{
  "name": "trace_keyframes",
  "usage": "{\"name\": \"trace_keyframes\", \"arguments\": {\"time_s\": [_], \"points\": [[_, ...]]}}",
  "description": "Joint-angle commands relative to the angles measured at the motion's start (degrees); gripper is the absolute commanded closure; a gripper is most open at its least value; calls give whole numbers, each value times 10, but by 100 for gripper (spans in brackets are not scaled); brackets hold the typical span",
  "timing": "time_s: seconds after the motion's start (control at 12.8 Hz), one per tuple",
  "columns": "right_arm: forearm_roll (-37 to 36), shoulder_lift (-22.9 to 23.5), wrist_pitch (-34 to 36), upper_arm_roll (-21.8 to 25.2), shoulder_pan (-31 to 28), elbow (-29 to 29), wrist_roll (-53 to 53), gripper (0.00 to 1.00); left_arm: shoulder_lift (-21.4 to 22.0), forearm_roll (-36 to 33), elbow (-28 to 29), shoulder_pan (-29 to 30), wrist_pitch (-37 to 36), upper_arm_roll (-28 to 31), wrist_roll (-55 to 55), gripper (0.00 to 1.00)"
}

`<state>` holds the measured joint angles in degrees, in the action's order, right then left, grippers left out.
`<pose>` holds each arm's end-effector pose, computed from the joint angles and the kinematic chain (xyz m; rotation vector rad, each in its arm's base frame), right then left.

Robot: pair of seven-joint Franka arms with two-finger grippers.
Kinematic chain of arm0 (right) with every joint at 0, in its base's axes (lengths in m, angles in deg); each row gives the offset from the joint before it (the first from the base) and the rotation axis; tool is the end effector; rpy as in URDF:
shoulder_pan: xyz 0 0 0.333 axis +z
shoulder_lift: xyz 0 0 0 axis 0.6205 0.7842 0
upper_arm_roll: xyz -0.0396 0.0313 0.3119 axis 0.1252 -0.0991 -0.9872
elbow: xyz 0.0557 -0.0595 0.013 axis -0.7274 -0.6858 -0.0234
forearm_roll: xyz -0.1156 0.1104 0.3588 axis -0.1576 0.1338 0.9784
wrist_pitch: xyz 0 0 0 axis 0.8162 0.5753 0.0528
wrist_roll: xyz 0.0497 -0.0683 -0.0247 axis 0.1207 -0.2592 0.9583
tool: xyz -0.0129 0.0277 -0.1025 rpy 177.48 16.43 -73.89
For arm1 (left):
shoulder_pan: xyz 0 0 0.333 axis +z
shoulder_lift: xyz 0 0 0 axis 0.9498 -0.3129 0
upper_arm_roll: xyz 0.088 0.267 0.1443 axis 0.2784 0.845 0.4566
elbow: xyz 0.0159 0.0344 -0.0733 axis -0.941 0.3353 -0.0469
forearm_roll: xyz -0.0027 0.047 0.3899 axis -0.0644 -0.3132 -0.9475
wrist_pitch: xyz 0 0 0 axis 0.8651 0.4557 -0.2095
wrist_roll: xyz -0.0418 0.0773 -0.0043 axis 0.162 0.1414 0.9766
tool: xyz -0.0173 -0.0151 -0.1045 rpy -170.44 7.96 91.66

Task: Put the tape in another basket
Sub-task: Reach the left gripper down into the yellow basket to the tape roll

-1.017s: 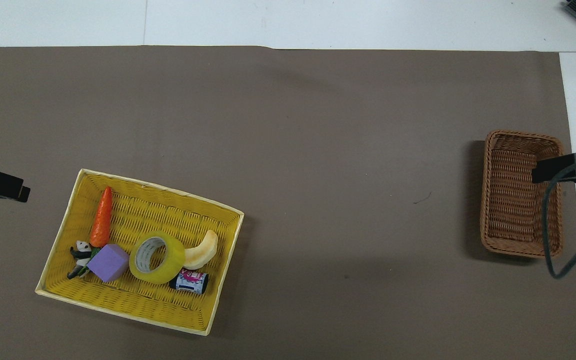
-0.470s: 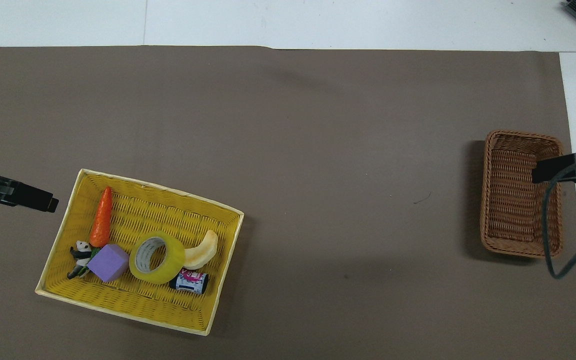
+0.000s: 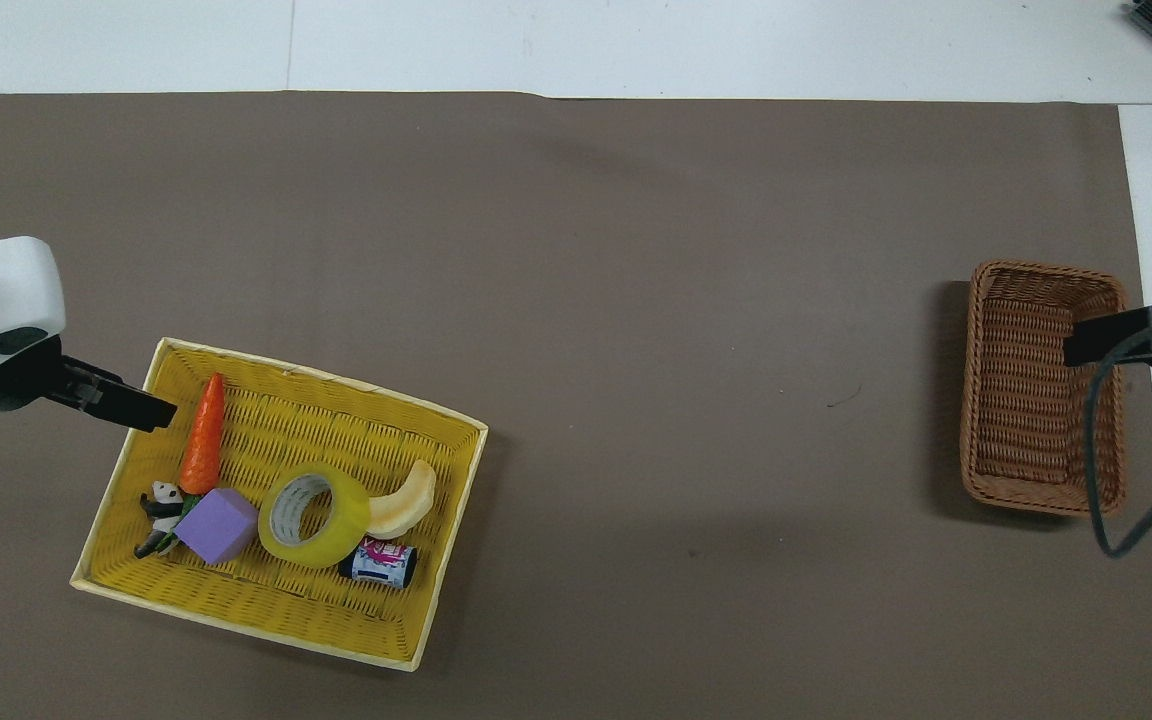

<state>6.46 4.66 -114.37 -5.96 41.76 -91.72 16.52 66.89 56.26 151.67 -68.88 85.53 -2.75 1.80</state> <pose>0.5234 0.0038 0.6702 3.1132 -0.0498 0.0570 0.5273 -0.0394 0.5306 2.9254 -0.7001 -0.1294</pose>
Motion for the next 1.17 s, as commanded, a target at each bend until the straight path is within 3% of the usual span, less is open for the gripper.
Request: {"name": "trace_keyframes", "arguments": {"time_s": [0.0,0.31,0.55,0.86,1.02,1.1], "points": [[11,-5,8,-1,-5,0,17,0,17,18,49,2,40,0,-28,0],[11,-4,9,-1,-5,0,17,0,3,25,117,-3,99,-1,-48,0],[11,-5,8,-1,-5,0,17,0,-30,41,148,-11,129,-1,-56,0],[11,-5,8,-1,-5,0,17,0,-33,73,210,-16,182,-1,-56,0],[11,-5,8,-1,-5,0,17,0,-33,77,234,-28,202,-1,-56,8],[11,-5,8,-1,-5,0,17,0,-33,77,241,-32,209,-1,-56,16]]}}
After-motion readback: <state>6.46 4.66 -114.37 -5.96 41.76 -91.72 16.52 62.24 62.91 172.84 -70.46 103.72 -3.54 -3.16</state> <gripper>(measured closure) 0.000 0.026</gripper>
